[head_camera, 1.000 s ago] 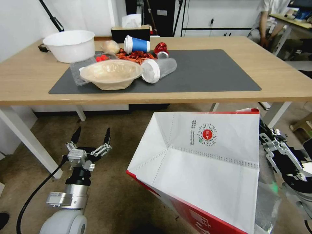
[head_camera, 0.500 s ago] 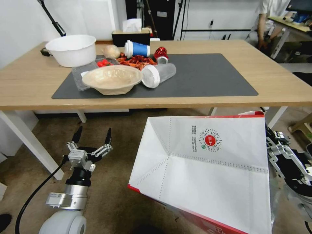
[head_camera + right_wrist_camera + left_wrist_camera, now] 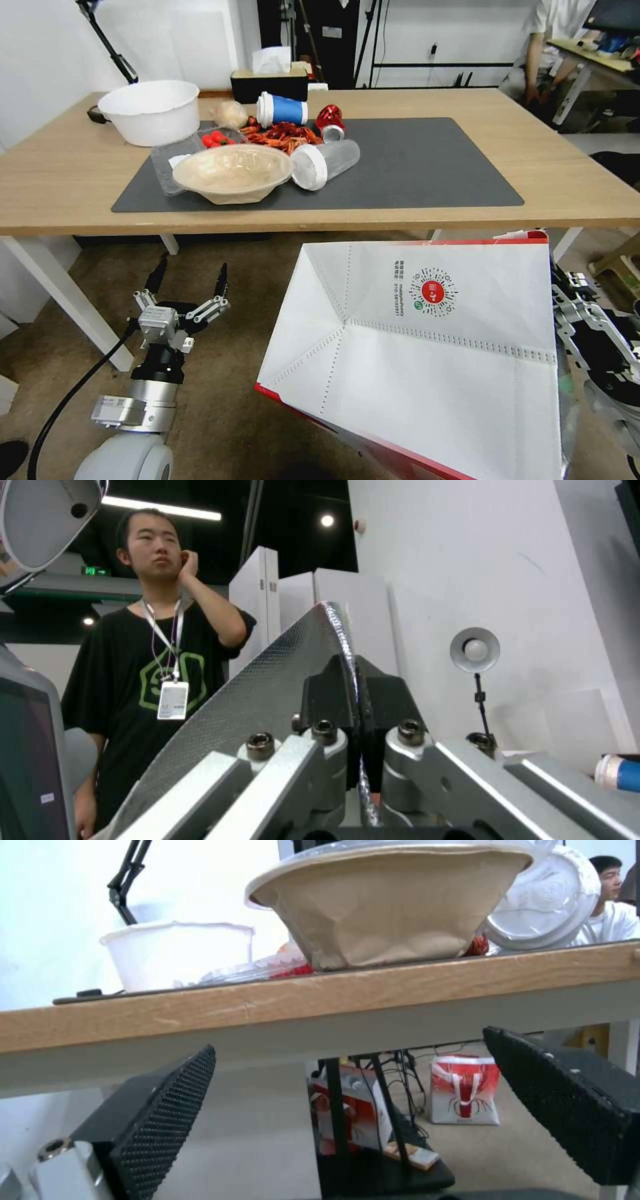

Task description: Pick up the food delivery bag from the floor and place it on the table.

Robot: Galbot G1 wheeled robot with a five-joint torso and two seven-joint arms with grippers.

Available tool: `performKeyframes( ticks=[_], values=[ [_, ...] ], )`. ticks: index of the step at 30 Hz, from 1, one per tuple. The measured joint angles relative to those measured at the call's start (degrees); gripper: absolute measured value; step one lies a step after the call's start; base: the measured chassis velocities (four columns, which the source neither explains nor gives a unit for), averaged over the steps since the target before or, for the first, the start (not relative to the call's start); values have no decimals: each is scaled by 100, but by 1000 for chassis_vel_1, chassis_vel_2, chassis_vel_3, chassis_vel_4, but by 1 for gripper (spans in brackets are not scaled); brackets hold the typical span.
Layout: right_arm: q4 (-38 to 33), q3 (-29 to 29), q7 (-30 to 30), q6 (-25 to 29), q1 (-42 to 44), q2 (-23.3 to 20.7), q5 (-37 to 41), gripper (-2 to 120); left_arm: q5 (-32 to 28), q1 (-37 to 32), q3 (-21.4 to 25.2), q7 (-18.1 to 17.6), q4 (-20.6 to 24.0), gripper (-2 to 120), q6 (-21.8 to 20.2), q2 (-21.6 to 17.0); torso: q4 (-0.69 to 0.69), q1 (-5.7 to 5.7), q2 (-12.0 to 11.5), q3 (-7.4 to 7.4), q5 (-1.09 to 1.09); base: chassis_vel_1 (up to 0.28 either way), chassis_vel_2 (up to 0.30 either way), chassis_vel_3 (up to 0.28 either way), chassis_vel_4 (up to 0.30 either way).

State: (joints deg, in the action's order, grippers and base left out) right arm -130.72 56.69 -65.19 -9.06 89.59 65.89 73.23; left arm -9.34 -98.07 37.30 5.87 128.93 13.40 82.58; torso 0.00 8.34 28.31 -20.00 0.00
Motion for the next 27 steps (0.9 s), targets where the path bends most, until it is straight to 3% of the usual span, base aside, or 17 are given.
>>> performKeyframes(
  ticks=[27],
  values=[
    [119, -81, -104, -9, -19, 77, -196, 0, 0, 84, -12, 39, -107, 100, -109, 2, 0, 222, 578, -355, 0, 0, 0, 0, 0]
  ],
)
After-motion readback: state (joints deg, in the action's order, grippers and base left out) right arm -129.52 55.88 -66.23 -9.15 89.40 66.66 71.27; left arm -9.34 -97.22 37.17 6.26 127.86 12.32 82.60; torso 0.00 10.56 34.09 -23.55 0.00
